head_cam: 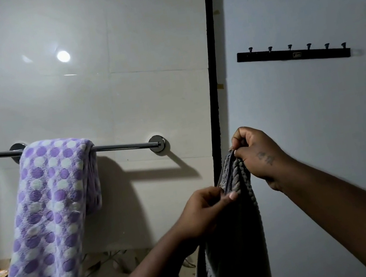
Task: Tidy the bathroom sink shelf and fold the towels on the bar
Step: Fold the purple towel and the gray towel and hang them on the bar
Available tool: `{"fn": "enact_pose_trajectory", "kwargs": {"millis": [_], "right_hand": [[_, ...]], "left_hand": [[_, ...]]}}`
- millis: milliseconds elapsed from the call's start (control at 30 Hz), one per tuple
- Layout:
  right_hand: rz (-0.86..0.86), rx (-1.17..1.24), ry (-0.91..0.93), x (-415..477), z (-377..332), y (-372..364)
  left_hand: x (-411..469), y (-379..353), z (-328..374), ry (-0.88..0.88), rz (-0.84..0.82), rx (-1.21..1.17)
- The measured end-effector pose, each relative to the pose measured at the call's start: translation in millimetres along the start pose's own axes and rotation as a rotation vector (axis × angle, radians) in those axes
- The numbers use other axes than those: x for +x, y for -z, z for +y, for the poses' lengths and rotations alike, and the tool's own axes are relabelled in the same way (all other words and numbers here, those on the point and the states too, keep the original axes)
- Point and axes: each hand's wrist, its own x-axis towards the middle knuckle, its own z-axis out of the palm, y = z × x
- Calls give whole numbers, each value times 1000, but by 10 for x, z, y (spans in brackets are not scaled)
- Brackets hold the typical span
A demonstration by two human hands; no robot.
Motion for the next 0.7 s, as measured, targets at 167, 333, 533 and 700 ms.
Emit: {"fn": "enact_pose_trajectory", "kwargs": {"millis": [167, 333, 533, 700], "right_hand": [[81, -9, -27, 96, 94, 87], [216, -64, -100, 218, 250, 202], [220, 8, -300, 299, 391, 192], [227, 264, -400, 353, 321, 216]], "left_hand": [[-279, 16, -305, 84, -116, 102], [-422, 151, -448, 63, 45, 98], [-326, 296, -310, -66, 280, 187], [-311, 302, -317, -50, 167, 203]]}}
